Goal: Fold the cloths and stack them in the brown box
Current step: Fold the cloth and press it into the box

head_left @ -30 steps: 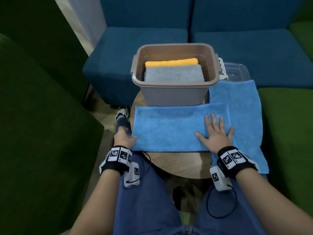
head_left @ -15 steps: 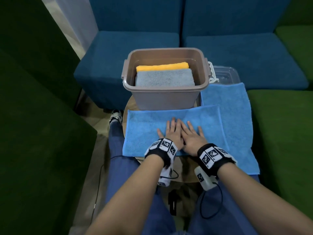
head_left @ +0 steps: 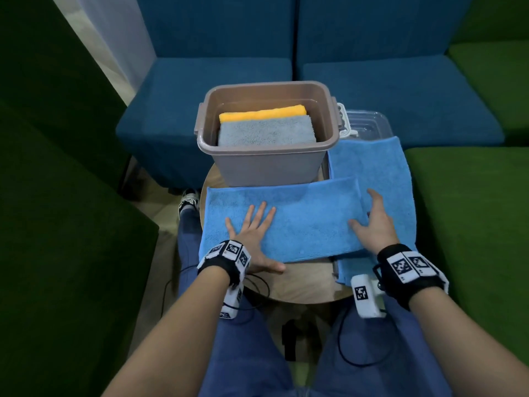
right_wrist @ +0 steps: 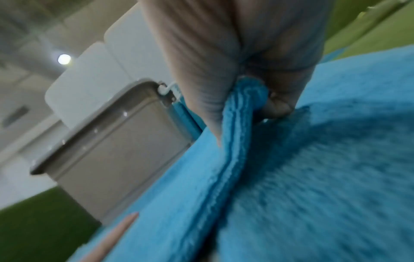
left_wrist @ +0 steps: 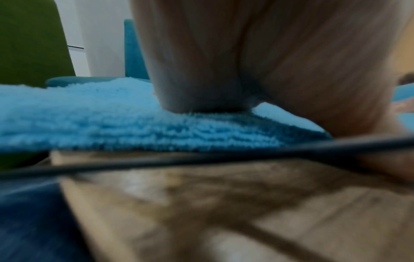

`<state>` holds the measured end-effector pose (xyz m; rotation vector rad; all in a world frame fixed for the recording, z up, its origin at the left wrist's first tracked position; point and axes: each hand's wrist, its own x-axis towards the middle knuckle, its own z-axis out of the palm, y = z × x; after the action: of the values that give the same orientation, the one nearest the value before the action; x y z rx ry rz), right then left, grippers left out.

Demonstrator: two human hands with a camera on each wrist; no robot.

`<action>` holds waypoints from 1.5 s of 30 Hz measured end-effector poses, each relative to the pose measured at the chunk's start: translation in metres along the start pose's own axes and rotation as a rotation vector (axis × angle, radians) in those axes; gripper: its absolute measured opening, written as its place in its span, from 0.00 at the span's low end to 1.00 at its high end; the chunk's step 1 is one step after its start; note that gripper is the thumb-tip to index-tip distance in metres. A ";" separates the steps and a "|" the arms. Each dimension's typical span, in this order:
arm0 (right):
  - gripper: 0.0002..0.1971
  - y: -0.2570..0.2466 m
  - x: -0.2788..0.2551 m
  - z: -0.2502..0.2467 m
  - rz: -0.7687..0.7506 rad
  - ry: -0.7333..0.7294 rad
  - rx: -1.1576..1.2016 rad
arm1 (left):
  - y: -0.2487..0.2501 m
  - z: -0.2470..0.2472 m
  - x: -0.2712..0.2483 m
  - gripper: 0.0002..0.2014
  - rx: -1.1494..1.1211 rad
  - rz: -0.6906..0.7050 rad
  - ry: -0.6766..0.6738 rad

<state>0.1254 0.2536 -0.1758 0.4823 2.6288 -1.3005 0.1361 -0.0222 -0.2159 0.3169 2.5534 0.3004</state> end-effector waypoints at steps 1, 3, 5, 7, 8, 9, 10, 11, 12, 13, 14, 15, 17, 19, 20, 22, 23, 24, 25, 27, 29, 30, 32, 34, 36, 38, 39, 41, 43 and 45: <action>0.38 0.000 -0.001 -0.004 -0.007 -0.028 -0.042 | -0.004 -0.002 -0.003 0.64 -0.005 0.012 -0.004; 0.34 0.004 -0.004 -0.008 -0.034 -0.061 -0.189 | -0.010 -0.004 -0.008 0.53 -0.037 0.020 -0.014; 0.33 0.006 -0.007 -0.008 -0.051 -0.033 -0.417 | -0.005 -0.009 -0.010 0.43 -0.050 -0.034 -0.016; 0.37 0.000 -0.013 0.003 -0.101 0.015 -0.678 | 0.016 -0.010 -0.007 0.40 -0.016 -0.077 0.041; 0.39 -0.005 -0.016 0.012 -0.170 0.026 -0.732 | 0.033 -0.010 -0.003 0.39 -0.006 -0.049 0.080; 0.40 -0.013 -0.020 0.022 -0.259 -0.002 -0.733 | 0.053 -0.011 0.001 0.39 -0.024 0.007 0.095; 0.41 -0.018 -0.022 0.034 -0.331 -0.077 -0.714 | 0.071 -0.010 0.005 0.37 -0.059 0.071 0.080; 0.41 -0.020 -0.024 0.045 -0.370 -0.180 -0.711 | 0.085 -0.008 0.009 0.35 -0.084 0.116 0.041; 0.41 -0.018 -0.024 0.053 -0.356 -0.278 -0.730 | 0.093 -0.003 0.014 0.35 -0.081 0.130 0.003; 0.40 -0.012 -0.022 0.056 -0.313 -0.345 -0.763 | 0.095 0.003 0.018 0.35 -0.054 0.130 -0.021; 0.38 -0.004 -0.019 0.054 -0.267 -0.375 -0.792 | 0.090 0.008 0.020 0.37 -0.024 0.129 -0.026; 0.36 0.004 -0.015 0.048 -0.228 -0.374 -0.809 | 0.081 0.011 0.021 0.41 -0.013 0.128 -0.020; 0.34 0.019 -0.009 0.030 -0.154 -0.348 -0.788 | 0.053 0.012 0.019 0.53 -0.010 0.098 -0.001; 0.35 0.028 -0.006 0.016 -0.101 -0.359 -0.751 | 0.019 0.005 0.012 0.64 0.012 0.030 0.006; 0.35 0.030 -0.006 0.013 -0.094 -0.361 -0.744 | 0.002 0.001 0.007 0.67 0.026 -0.006 0.021; 0.35 0.031 -0.005 0.014 -0.091 -0.359 -0.754 | -0.029 -0.004 -0.002 0.68 0.034 -0.057 0.069; 0.35 0.031 -0.005 0.015 -0.091 -0.359 -0.753 | -0.042 -0.006 -0.006 0.69 0.024 -0.073 0.084; 0.36 0.030 -0.006 0.016 -0.095 -0.356 -0.745 | -0.053 -0.006 -0.008 0.69 0.011 -0.085 0.097; 0.36 0.030 -0.006 0.016 -0.099 -0.351 -0.734 | -0.060 -0.007 -0.009 0.71 0.001 -0.091 0.107; 0.37 0.032 -0.006 0.014 -0.102 -0.341 -0.709 | -0.065 -0.007 -0.009 0.72 -0.011 -0.095 0.117; 0.40 0.030 -0.007 0.013 -0.094 -0.282 -0.686 | -0.063 -0.006 -0.010 0.68 -0.022 -0.106 0.155; 0.44 0.027 -0.009 0.013 -0.084 -0.216 -0.671 | -0.061 -0.004 -0.010 0.63 -0.039 -0.118 0.183; 0.50 0.020 -0.009 0.015 -0.031 -0.026 -0.539 | -0.059 -0.004 -0.010 0.49 -0.087 -0.152 0.217; 0.47 0.014 -0.008 0.016 0.036 0.087 -0.274 | -0.057 -0.007 -0.008 0.40 -0.085 -0.186 0.197; 0.33 0.006 -0.007 0.016 0.057 0.074 -0.111 | -0.053 -0.012 -0.007 0.39 -0.051 -0.205 0.165; 0.18 -0.001 -0.008 0.010 0.035 0.051 -0.035 | -0.048 -0.019 -0.007 0.40 -0.051 -0.199 0.174; 0.14 -0.004 -0.008 0.004 0.018 0.077 -0.005 | -0.047 -0.023 -0.007 0.40 -0.068 -0.193 0.195; 0.12 -0.007 -0.005 -0.015 -0.028 0.192 0.020 | -0.049 -0.029 -0.008 0.39 -0.112 -0.204 0.232; 0.13 -0.010 -0.002 -0.034 -0.069 0.308 -0.037 | -0.056 -0.032 -0.010 0.38 -0.157 -0.239 0.235; 0.10 -0.016 -0.004 -0.040 -0.096 0.293 -0.128 | -0.064 -0.030 -0.011 0.38 -0.192 -0.266 0.215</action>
<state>0.1224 0.2756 -0.1382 0.5712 2.9874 -1.1538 0.1184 -0.0902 -0.2033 -0.1343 2.7078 0.4950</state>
